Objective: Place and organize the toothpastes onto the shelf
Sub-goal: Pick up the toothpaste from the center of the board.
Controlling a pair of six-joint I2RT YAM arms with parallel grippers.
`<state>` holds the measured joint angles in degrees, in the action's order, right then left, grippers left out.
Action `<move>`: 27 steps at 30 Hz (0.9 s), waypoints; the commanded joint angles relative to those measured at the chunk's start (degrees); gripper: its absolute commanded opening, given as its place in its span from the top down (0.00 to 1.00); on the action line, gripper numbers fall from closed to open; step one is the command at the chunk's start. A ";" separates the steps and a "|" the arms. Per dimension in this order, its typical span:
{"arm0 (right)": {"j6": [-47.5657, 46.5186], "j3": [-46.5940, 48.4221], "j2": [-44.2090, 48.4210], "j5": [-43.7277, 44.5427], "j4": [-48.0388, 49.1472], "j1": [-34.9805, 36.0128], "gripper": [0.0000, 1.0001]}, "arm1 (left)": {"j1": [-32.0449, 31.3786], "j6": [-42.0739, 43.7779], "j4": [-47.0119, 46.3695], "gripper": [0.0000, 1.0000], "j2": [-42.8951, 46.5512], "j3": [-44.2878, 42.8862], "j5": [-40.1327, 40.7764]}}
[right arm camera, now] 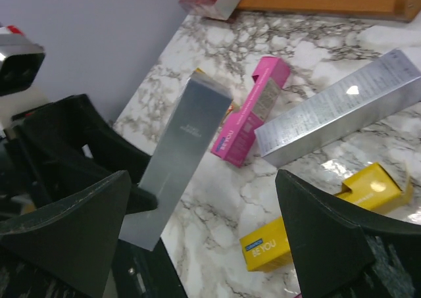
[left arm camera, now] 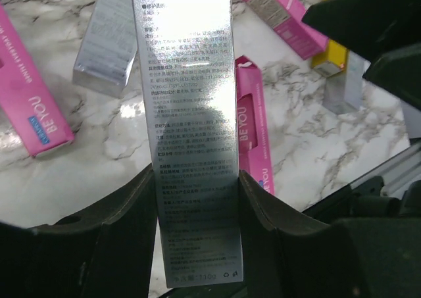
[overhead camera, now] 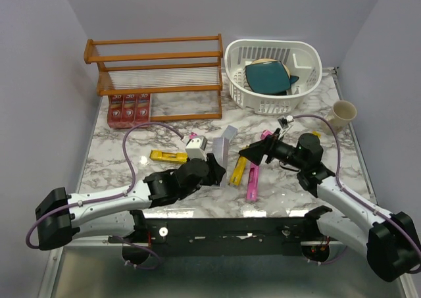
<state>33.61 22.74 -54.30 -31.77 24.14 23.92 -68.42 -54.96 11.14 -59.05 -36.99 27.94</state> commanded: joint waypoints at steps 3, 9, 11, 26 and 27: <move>9.72 0.11 -4.31 -10.24 13.19 -0.19 0.00 | 7.42 7.06 -28.61 0.63 1.74 6.22 -18.35; 16.05 -0.42 -9.50 -13.84 22.24 -0.37 0.00 | 10.33 6.36 -37.76 0.63 3.76 9.04 -23.90; 18.94 -0.59 -11.34 -15.16 24.63 -0.80 0.00 | 10.68 6.09 -39.52 0.63 4.64 10.01 -24.08; 31.26 -2.18 -22.51 -22.72 51.18 -1.42 0.07 | 10.94 3.28 -48.31 0.62 0.87 11.42 -30.49; 31.43 -2.18 -22.51 -22.98 52.40 -1.42 0.08 | 10.94 3.02 -48.75 0.62 0.60 11.33 -30.58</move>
<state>62.24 21.15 -75.96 -50.96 66.89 22.74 -57.69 -50.68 -30.39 -57.30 -25.34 0.86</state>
